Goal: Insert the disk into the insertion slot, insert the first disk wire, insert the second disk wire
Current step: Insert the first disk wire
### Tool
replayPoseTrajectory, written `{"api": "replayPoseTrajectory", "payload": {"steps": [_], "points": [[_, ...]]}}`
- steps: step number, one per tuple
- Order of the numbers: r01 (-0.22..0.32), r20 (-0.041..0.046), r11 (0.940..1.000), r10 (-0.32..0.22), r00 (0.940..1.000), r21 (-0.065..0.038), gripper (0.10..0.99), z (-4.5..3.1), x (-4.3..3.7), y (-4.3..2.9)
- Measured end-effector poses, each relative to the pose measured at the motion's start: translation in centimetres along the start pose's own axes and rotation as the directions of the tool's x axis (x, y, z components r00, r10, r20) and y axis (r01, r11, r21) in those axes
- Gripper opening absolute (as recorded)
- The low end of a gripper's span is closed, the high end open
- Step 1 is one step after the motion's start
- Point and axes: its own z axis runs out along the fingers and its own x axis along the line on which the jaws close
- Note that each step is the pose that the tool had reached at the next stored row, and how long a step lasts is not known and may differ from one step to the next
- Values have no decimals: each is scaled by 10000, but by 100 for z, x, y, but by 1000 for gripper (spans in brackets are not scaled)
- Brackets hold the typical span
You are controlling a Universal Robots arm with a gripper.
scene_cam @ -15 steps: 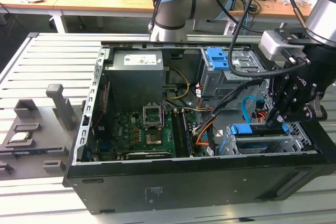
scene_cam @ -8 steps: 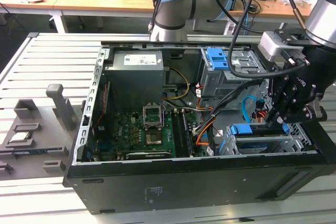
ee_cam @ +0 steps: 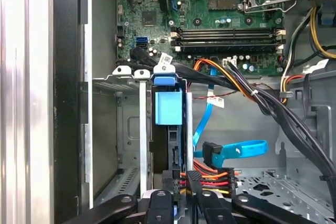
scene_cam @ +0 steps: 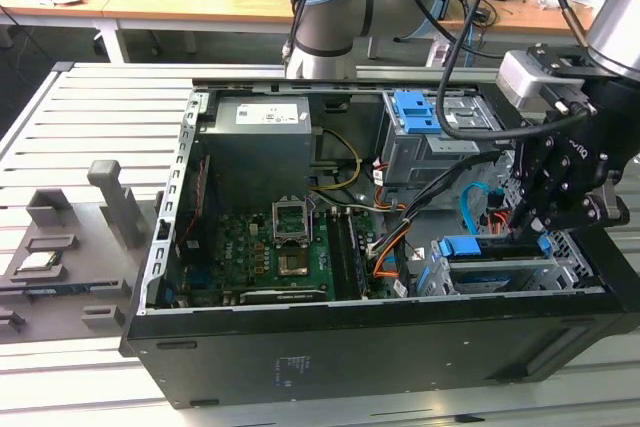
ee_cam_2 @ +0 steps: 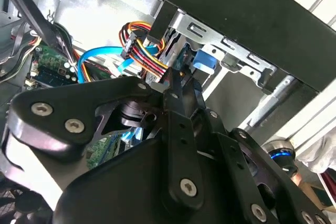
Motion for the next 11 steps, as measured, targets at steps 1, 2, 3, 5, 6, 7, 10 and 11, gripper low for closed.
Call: {"api": "replayPoseTrajectory", "payload": {"steps": [1, 2, 3, 5, 6, 7, 10, 11], "points": [[0, -3, 10000, 0, 10000, 1, 243, -33, -1, 1], [0, 0, 10000, 0, 10000, 0, 243, -57, -7, 3], [0, -1, 10000, 0, 10000, 0, 227, -104, -19, 5], [0, 0, 10000, 0, 10000, 0, 227, -136, -27, 6], [0, -1, 10000, 0, 10000, 0, 106, -163, -32, 7], [0, 3, 10000, 0, 10000, 0, 106, -176, -33, 8], [0, 0, 10000, 0, 10000, 0, 106, -179, -33, 8], [0, 0, 10000, 0, 10000, 0, 106, -179, -33, 8]]}}
